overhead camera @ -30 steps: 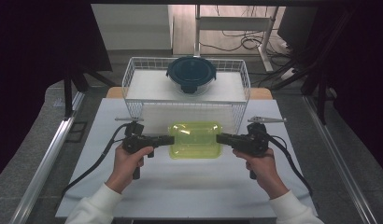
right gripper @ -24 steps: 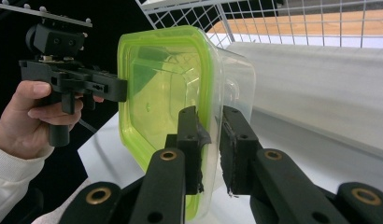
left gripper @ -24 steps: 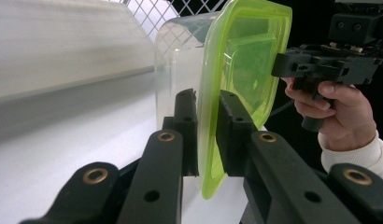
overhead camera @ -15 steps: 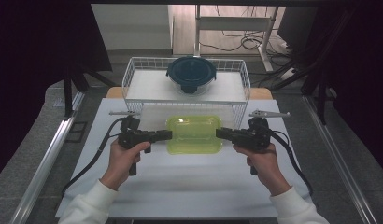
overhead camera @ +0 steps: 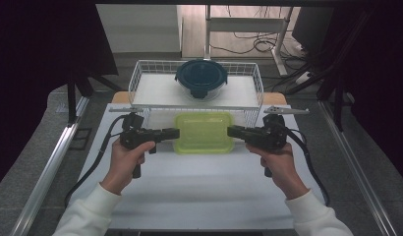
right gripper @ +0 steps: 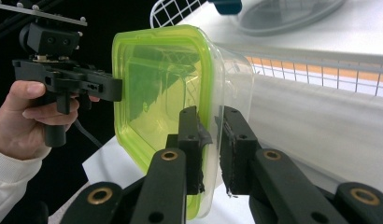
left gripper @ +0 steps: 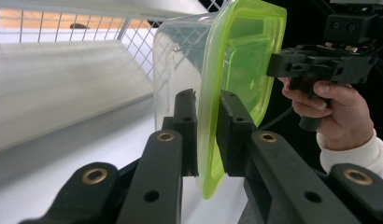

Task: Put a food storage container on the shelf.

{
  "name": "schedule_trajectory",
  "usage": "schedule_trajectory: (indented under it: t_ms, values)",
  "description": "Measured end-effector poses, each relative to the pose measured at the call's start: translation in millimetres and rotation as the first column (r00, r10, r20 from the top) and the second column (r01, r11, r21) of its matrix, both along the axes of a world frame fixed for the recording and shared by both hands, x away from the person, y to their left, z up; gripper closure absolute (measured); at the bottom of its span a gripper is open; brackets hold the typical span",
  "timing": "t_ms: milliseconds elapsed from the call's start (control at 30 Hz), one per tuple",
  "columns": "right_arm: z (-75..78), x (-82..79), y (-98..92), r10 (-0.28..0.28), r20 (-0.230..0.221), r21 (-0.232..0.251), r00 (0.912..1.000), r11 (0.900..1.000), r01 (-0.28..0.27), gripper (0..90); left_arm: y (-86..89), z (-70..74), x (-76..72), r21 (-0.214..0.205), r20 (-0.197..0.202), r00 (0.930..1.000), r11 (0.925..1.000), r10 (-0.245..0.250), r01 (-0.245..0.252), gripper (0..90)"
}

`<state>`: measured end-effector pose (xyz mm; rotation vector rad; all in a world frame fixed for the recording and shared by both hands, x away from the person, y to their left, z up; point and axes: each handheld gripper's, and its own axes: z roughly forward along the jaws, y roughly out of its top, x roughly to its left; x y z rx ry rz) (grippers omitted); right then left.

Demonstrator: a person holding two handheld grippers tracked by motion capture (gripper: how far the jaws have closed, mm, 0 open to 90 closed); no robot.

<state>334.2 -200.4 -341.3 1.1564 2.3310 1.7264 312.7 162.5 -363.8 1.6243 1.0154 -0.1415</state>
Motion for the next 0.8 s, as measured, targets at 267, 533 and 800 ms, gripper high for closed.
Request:
schedule_trajectory:
  t_ms: [267, 533, 800]
  values:
    - [12.7, 3.9, 2.7, -0.001, 0.013, 0.0, 0.9999, 1.0, 0.001, 78.7, 1.9, 15.2, 4.5, 0.02, 0.025, 0.9997, 0.9998, 0.003, -0.003, 79.6]
    - [23.6, 10.2, 3.8, -0.008, 0.026, 0.003, 0.9996, 1.0, 0.008, 78.8, 2.3, 25.8, 11.4, 0.018, 0.032, 0.9994, 0.9998, 0.01, -0.01, 79.6]
    - [35.0, 19.2, 6.3, -0.012, 0.032, 0.003, 0.9994, 0.9999, 0.012, 78.9, 3.8, 39.0, 20.5, 0.03, 0.047, 0.9987, 0.9994, 0.016, -0.018, 79.8]
